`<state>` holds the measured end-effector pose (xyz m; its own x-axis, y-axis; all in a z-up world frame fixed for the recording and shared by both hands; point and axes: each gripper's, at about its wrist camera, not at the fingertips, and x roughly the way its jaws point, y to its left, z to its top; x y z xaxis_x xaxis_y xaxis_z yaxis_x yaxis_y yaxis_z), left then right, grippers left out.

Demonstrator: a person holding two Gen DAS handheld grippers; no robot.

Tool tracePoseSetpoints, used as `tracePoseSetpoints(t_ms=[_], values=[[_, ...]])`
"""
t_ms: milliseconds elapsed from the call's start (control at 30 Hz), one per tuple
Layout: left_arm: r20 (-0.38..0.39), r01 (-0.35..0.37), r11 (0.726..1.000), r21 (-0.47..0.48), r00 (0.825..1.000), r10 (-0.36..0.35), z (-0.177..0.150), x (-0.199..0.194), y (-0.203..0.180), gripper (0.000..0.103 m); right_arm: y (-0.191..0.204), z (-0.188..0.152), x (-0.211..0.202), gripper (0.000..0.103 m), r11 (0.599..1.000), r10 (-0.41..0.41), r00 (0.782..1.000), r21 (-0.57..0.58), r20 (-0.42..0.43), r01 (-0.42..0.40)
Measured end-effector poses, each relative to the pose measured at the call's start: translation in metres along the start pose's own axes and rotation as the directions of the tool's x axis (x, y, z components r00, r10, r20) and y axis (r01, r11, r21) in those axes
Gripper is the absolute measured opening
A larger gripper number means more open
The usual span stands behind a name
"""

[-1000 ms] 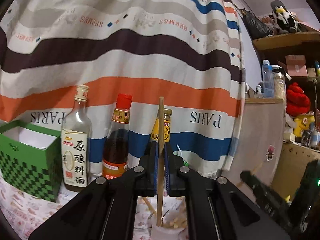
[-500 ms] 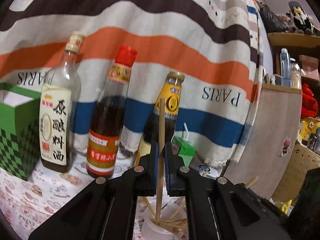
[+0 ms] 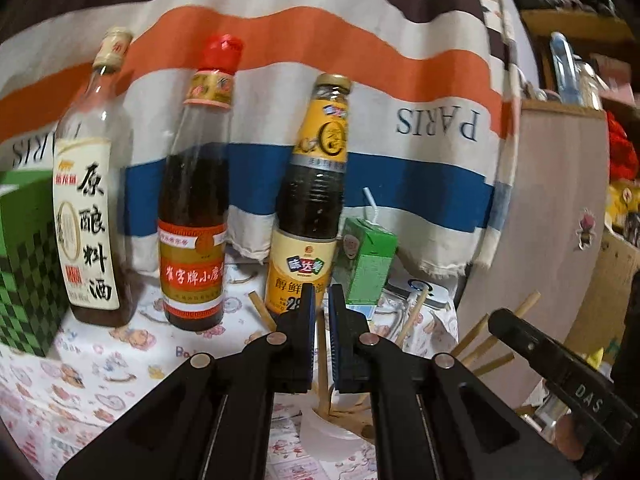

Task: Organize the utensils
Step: 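Lower both chopsticks into the cup and open both tools, then withdraw both open tools up from the cup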

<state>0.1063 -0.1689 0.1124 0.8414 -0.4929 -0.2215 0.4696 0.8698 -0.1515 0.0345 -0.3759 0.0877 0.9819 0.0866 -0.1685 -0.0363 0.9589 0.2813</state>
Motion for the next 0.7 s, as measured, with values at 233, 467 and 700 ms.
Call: tracePoseSetpoints(t_ms=[233,467,700], values=[[0.062,-0.063,0.99,0.125,0.997,0.055,0.004,-0.035,-0.015,0.055,0.001,0.003,-0.011,0.039,1.0,0.02,1.0,-0.003,0.016,-0.02],[0.153,-0.147,0.986,0.079,0.979,0.133,0.008,-0.094,0.007,0.081,0.01,0.006,-0.038,0.075,0.999,0.037,0.994,-0.014,0.102,-0.036],[0.153,-0.261,0.96,0.1,0.958,0.244,-0.004,-0.134,0.028,0.102,0.033,0.005,-0.067,0.097,0.995,0.078,0.981,-0.069,0.178,-0.066]])
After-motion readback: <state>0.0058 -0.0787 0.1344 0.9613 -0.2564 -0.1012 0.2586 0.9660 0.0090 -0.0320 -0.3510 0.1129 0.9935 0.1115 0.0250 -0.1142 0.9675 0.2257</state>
